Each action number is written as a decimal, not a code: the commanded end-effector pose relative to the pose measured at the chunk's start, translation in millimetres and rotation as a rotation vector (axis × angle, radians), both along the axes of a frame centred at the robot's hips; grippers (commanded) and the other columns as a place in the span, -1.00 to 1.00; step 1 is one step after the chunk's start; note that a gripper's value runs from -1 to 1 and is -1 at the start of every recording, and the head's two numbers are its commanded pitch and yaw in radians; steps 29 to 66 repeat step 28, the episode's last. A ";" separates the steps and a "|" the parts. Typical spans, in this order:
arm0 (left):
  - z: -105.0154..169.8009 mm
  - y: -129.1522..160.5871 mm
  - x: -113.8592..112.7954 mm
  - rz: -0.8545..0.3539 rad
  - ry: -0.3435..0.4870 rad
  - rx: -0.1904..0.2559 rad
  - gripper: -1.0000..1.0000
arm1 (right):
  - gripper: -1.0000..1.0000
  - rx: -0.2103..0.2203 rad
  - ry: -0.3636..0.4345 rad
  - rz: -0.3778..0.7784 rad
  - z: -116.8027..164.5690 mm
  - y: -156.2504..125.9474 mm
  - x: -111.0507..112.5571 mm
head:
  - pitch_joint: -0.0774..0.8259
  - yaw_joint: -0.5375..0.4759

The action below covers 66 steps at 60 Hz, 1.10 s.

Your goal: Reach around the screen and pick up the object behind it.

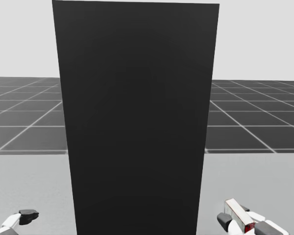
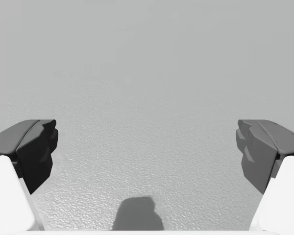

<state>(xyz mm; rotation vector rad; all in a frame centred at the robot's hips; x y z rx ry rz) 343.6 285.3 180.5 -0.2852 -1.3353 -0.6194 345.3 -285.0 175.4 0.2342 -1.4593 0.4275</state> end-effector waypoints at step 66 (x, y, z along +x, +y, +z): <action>0.7 3.3 1.6 0.022 0.002 -0.004 -1.00 | 1.00 0.113 -0.469 -0.311 188.4 -87.3 -22.0 | -0.52 -0.02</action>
